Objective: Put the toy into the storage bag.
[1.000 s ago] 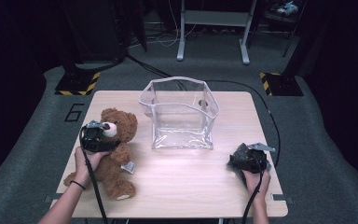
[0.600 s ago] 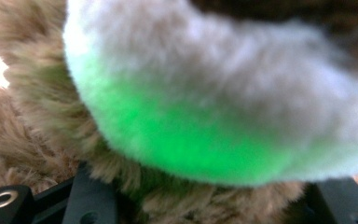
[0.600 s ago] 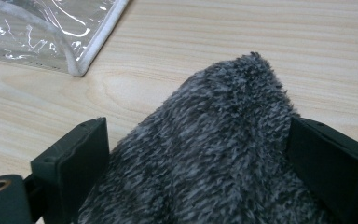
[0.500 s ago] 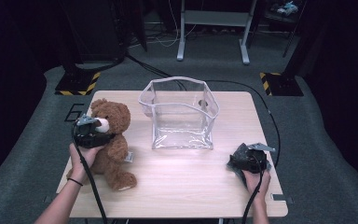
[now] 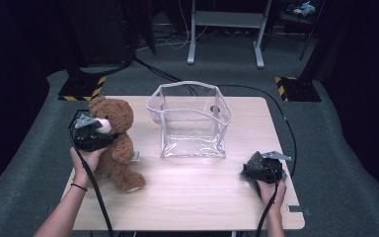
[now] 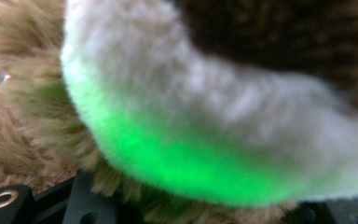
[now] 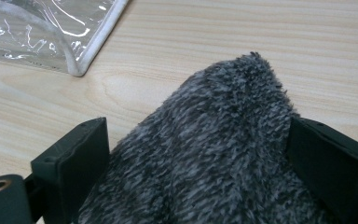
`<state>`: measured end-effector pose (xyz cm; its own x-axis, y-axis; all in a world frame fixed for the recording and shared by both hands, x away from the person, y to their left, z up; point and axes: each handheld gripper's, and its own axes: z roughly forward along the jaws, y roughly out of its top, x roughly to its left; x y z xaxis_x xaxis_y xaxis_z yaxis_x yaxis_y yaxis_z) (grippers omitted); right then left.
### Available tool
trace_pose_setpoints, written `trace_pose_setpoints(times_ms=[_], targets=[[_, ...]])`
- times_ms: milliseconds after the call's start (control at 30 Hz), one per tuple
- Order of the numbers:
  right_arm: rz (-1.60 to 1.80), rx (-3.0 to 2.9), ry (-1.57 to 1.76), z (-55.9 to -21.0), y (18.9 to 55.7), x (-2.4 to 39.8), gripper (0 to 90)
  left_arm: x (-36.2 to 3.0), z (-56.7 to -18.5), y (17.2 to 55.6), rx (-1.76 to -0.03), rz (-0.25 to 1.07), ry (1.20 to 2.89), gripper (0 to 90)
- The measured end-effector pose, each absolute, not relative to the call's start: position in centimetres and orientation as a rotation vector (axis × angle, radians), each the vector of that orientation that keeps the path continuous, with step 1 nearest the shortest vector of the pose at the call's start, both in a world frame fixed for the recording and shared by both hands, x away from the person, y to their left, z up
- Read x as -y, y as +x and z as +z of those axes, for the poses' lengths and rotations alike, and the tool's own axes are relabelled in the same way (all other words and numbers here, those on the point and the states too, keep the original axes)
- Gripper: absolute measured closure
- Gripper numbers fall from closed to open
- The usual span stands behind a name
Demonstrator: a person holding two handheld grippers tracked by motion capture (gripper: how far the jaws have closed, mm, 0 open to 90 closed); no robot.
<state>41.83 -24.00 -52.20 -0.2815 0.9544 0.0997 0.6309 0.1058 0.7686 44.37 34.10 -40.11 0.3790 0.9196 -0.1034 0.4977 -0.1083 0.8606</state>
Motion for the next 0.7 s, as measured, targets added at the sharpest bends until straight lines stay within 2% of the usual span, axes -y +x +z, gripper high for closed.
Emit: trace_pose_setpoints(times_ms=[700], targets=[[1.020, -1.956, 1.562, -52.2, 41.8, 23.8, 6.2, -33.8, -37.5, 46.2, -1.218, 0.648, 1.730, 46.4]])
